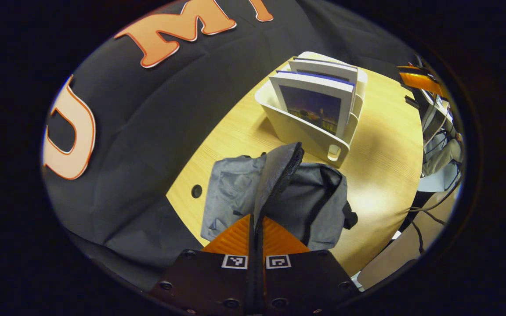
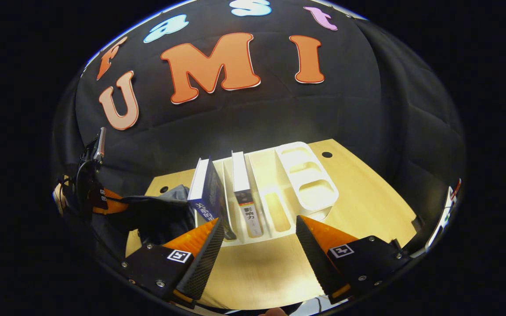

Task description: Open the schoolbag, grab two books from the bookshelf and put them into the schoolbag.

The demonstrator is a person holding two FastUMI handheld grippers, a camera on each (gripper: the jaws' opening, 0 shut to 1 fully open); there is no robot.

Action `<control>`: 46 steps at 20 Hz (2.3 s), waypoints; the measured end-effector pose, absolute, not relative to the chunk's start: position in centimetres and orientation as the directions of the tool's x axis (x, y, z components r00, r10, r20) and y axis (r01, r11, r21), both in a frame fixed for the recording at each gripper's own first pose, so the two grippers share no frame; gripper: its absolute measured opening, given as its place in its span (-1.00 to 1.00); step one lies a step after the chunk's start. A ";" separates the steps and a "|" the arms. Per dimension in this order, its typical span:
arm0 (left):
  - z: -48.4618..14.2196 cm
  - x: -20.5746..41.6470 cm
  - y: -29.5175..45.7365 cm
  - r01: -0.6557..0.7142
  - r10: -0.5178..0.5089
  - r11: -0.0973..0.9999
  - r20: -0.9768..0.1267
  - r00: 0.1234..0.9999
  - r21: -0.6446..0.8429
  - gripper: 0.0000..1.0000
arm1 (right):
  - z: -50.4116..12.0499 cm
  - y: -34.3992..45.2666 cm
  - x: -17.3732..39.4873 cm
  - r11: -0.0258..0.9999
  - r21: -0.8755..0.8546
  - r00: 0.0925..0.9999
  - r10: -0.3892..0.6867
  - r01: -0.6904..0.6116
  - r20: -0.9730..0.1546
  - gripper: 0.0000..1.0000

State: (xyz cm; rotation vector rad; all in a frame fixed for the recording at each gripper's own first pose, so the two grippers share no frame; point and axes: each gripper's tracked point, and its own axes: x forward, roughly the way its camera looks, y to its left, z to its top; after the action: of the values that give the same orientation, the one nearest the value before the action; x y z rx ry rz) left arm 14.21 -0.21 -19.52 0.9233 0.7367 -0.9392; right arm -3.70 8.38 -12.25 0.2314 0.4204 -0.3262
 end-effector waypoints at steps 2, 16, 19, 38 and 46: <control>-18.4 15.2 0.0 0.902 -0.362 0.283 -0.835 0.415 0.325 -0.97 | -11.7 9.5 -3.6 0.923 0.158 0.860 -0.251 0.351 -0.444 0.96; -15.3 18.3 -0.8 0.897 -0.472 0.333 -0.772 0.426 0.291 -0.98 | -2.6 17.5 5.2 0.980 0.154 0.680 0.030 0.123 -0.733 0.96; -15.5 18.4 -0.6 0.899 -0.473 0.335 -0.774 0.421 0.284 -0.98 | -4.0 17.4 8.7 0.993 0.064 0.587 -0.005 0.097 -0.810 0.97; -17.1 18.9 -0.3 0.904 -0.471 0.353 -0.789 0.396 0.243 -0.98 | -19.5 15.2 15.8 0.967 -0.016 0.263 -0.085 0.255 -0.961 -0.37; -17.3 18.6 -0.7 0.910 -0.464 0.334 -0.797 0.387 0.247 -0.97 | -10.2 14.2 13.8 0.964 0.045 0.402 -0.067 0.263 -0.913 -0.26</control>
State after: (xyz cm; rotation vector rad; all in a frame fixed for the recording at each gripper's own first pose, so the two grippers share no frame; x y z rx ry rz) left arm 18.60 -0.68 -17.34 0.7735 0.6867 -0.9944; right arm 13.77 14.23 -10.22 0.1929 1.1401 -0.2099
